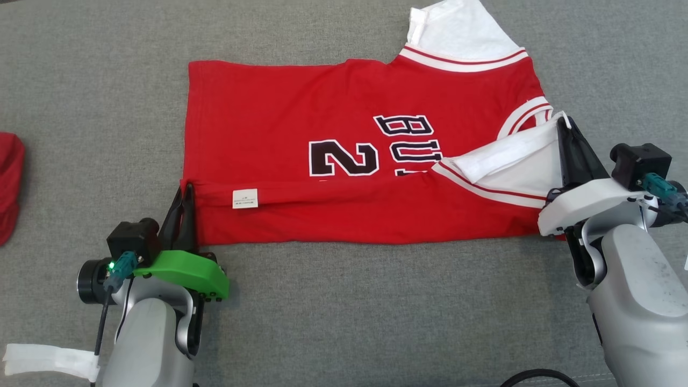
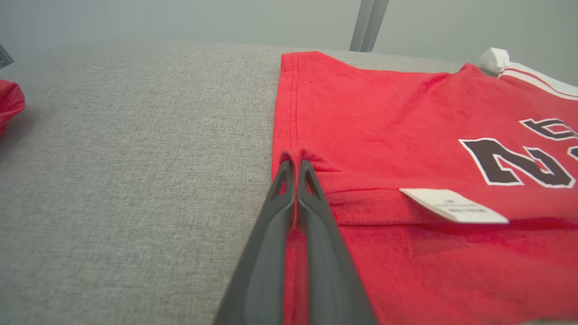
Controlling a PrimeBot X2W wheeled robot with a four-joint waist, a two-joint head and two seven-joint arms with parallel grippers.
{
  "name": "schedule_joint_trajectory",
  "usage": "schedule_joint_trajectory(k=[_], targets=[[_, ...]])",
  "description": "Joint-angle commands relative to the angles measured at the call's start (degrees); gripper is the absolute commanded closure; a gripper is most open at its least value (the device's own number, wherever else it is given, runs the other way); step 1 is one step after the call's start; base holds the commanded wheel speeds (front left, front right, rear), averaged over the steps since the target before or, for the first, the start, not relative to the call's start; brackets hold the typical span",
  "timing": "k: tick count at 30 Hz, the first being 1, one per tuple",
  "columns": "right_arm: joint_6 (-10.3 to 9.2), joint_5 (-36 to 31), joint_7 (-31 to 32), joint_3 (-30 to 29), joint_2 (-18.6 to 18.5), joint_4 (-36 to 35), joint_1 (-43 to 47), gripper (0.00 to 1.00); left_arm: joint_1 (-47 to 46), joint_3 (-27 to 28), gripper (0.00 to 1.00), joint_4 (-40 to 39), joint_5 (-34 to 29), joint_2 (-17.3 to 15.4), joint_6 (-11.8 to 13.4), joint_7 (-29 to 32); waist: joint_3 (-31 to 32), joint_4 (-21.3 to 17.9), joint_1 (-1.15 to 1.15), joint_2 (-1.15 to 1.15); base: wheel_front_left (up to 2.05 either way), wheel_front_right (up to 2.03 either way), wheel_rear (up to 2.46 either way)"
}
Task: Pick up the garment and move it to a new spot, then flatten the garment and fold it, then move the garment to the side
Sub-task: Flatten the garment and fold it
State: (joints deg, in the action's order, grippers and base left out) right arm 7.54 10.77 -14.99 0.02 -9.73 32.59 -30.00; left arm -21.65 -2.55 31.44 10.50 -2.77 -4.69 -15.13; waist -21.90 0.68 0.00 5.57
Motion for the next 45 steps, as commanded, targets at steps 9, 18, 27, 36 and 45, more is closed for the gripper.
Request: schedule_joint_trajectory(k=[9, 18, 27, 36, 45], targets=[[-0.11, -0.21, -0.16, -2.03, 0.9, -2.95, -1.52, 0.0, -0.85, 0.58, 0.0, -3.11, -0.72, -0.23, 2.21, -0.01, -1.5, -0.06, 0.0, 0.01, 0.0, 0.0, 0.0], [-0.11, 2.75, -0.15, -1.84, 1.28, -7.19, 8.15, 0.0, 6.41, 1.22, 0.0, -7.05, 0.48, -0.2, 3.55, -0.01, 1.78, -0.83, 0.0, 0.01, 0.0, 0.0, 0.0], [-0.1, 5.85, -0.14, -0.57, 1.74, -5.02, 15.19, 0.0, 11.24, 0.15, 0.0, -7.95, 2.13, -0.25, 3.96, -0.01, 3.23, -1.55, 0.0, 0.01, 0.0, 0.0, 0.0], [-0.11, 8.76, -0.13, 0.22, 2.16, 2.78, 13.88, 0.13, 11.29, -0.77, 0.0, -7.44, 1.42, -0.23, 3.56, 0.0, 3.28, -0.51, 0.0, 0.01, 0.0, 0.0, 0.0], [-0.11, 9.44, -0.12, 1.48, 1.24, 2.52, 12.73, 1.0, 10.08, -0.18, 0.0, -5.9, 2.53, -0.22, 1.73, -0.01, 3.03, -0.54, 0.0, 0.01, 0.0, 0.0, 0.0]])
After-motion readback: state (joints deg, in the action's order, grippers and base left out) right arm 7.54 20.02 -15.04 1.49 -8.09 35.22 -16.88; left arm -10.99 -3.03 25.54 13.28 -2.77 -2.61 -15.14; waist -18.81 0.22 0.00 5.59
